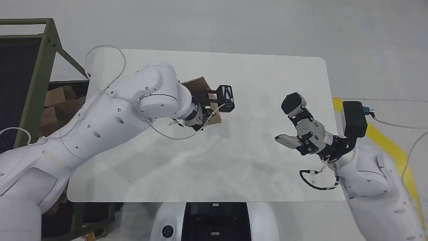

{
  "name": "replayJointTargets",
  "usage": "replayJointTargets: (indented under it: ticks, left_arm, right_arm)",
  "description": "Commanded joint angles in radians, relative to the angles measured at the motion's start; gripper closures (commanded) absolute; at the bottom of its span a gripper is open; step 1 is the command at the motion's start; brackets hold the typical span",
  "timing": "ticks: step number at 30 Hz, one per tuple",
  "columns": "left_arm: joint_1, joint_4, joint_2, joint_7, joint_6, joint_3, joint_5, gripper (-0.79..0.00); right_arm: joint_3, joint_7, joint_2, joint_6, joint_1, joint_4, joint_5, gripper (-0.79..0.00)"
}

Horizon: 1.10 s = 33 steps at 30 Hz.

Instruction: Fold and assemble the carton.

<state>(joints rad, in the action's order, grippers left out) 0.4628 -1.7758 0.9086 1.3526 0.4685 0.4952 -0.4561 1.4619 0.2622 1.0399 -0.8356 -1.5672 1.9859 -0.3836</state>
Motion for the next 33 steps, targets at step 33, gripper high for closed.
replayJointTargets:
  ticks: [33]
  left_arm:
    - [-0.168, 0.346, 0.142, -0.202, 0.201, -0.325, -0.182, 0.000]
  right_arm:
    - [0.000, 0.000, 0.000, 0.000, 0.000, 0.000, 0.000, -0.785]
